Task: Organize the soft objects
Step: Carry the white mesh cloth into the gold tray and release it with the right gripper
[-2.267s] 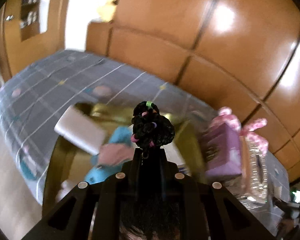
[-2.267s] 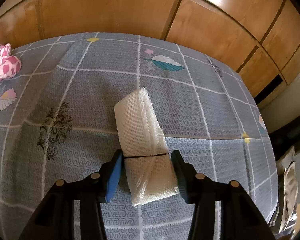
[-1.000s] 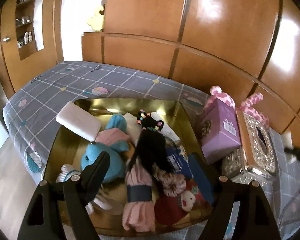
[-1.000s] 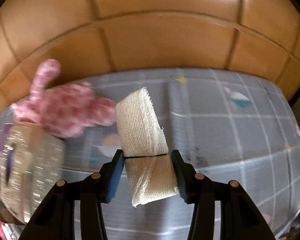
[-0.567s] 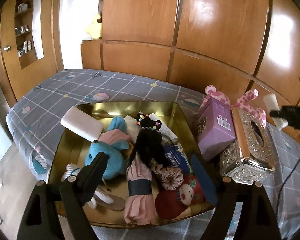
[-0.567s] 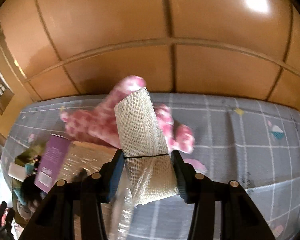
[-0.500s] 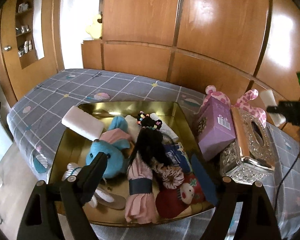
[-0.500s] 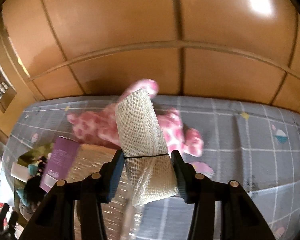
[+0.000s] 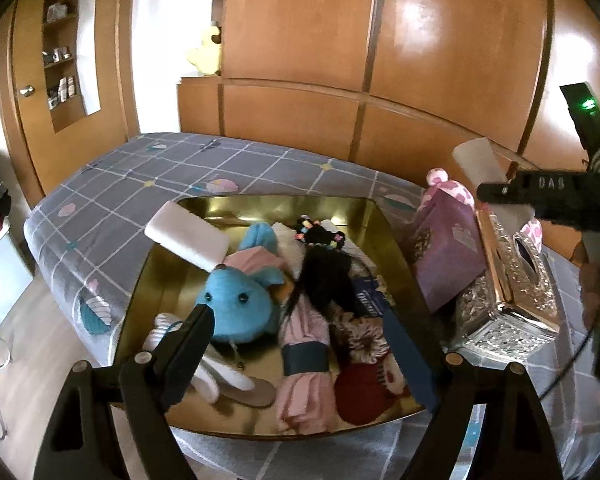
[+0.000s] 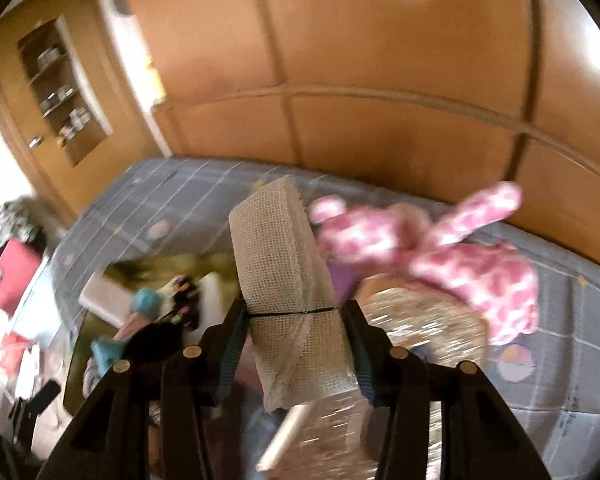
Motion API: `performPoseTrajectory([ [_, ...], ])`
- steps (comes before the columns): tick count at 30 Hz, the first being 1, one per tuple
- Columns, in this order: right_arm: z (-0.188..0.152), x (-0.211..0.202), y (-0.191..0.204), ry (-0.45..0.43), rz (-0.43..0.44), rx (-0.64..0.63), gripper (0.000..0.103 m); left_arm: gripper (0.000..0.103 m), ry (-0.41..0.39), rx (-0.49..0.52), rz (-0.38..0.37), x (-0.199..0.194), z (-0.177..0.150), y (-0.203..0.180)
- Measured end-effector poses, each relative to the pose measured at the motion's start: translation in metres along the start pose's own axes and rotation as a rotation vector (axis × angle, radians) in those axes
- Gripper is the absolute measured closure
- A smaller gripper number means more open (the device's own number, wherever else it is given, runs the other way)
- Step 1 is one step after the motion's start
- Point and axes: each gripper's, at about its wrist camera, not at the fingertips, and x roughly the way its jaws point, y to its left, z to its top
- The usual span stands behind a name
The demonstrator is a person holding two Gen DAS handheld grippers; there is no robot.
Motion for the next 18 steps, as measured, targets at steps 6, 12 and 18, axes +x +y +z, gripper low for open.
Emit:
performPoseTrajectory([
  [6,-0.023,0.023,0.052,0.07,0.067,-0.108,0.055,0.015,0.001,-0.022,0.029,0.001,-0.003,0.014],
  [12,-0.041,0.043,0.091,0.118,0.086,-0.178,0.055,0.015,0.005,-0.077,0.066,0.001,-0.006,0.039],
  [18,-0.05,0.059,0.122,0.151,0.1,-0.241,0.055,0.015,-0.012,-0.148,0.108,-0.003,-0.004,0.067],
])
